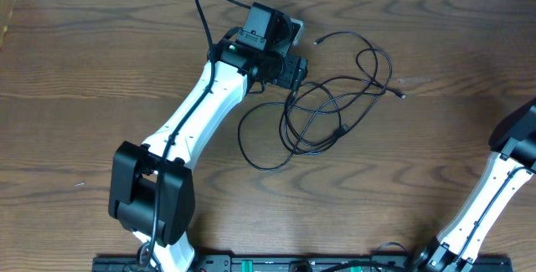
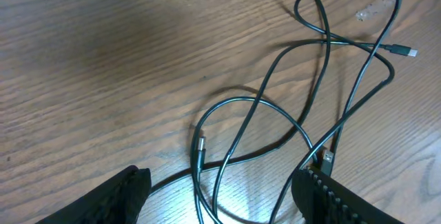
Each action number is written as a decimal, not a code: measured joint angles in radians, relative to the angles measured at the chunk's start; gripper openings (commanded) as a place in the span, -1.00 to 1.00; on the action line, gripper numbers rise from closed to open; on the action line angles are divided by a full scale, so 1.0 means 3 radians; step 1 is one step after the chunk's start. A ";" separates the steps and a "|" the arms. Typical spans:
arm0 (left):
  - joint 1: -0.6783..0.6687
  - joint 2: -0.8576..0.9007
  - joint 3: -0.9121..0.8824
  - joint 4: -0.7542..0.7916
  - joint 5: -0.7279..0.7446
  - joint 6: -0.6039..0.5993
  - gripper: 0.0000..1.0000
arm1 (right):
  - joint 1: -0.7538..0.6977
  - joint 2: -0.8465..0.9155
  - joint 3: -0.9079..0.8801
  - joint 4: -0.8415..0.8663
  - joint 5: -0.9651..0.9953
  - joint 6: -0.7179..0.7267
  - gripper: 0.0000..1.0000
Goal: Untangle cables
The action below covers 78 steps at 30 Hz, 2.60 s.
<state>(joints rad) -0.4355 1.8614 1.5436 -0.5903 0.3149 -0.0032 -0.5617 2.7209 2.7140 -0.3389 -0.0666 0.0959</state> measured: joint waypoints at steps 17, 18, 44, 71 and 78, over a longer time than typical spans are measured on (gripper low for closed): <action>0.0000 0.0000 0.0000 0.0001 -0.0022 0.0000 0.43 | -0.0010 -0.0057 -0.0196 -0.1387 0.0025 -0.0164 0.99; 0.0000 0.0000 0.0000 0.0000 -0.0024 0.0000 0.43 | -0.0003 -0.0126 -0.0206 -0.1582 -0.0017 -0.0205 0.98; 0.0193 -0.0540 0.0003 -0.0573 0.0113 0.0136 0.43 | 0.1307 -0.1492 -0.0281 -0.3869 -0.0908 -0.0348 0.99; -0.0505 0.0793 0.0003 0.0436 0.0518 0.0710 0.43 | 0.1353 -0.1492 -0.0303 -0.4070 -0.0572 -0.0357 0.98; -0.0558 0.0871 0.0003 0.0530 0.0518 0.0607 0.42 | 0.1353 -0.1492 -0.0303 -0.4070 -0.0571 -0.0357 0.99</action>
<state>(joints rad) -0.6029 2.1227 1.5444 -0.4313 0.4702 0.1787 -0.1558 2.2734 2.6232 -1.5600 -0.2379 -0.0113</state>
